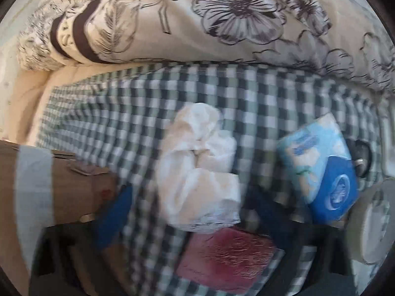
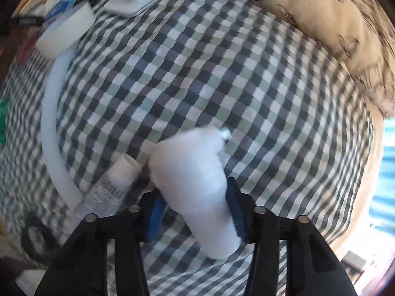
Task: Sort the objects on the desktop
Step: 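Grasp the white cloth with left tool while right tool grasps the white cup, then release the white cloth and white cup into the cardboard box with both tools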
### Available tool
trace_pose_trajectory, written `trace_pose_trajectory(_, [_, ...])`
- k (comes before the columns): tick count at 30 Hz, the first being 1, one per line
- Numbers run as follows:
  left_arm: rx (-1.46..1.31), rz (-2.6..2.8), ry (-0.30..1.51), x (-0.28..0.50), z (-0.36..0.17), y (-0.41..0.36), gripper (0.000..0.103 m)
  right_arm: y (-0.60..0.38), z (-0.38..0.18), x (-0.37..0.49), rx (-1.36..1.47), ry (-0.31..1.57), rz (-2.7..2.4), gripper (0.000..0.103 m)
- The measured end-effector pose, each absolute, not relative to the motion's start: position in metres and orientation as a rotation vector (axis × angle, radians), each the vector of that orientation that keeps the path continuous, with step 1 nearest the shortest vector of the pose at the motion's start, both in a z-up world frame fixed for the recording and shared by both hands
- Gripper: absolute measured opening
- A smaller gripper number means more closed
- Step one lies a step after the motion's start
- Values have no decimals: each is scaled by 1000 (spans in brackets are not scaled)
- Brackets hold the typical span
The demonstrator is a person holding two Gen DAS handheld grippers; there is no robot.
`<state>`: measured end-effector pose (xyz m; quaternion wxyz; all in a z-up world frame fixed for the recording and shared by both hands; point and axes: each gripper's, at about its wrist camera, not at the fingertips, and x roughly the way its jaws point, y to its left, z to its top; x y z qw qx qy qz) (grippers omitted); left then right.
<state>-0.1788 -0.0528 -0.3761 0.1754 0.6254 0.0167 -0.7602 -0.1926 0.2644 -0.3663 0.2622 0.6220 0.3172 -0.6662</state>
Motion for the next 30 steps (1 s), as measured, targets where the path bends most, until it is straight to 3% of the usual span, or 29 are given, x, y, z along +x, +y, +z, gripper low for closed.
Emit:
trace_pose_trajectory(1, [1801,-2172,115,-180,-377,-51,42,264,-362,-193,1706,806,-1829,43])
trace_pose_trajectory(2, [1805,-2180,125,-180,-375,-48,30,264,-356,-194,1743,730,-1848,43])
trace_pose_trajectory(3, [1804,-2182,91,-180,-371,-43,11,267,-351,-196,1774,653,-1864,42])
trace_pose_trajectory(10, [1674,-2240,44,-167,-326,-23,11,294,-300,-191,1861,154,-1953,42])
trace_pose_trajectory(12, [1629,-2260,37,-160,-306,-17,11,299,-286,-184,1852,89,-1956,42])
trace_pose_trajectory(24, [1563,-2455,106,-85,-176,7,11,274,-213,-109,1734,-50,-1932,43])
trace_pose_trajectory(30, [1466,-2538,117,-41,-110,-39,11,207,-166,-63,1625,-19,-1859,43])
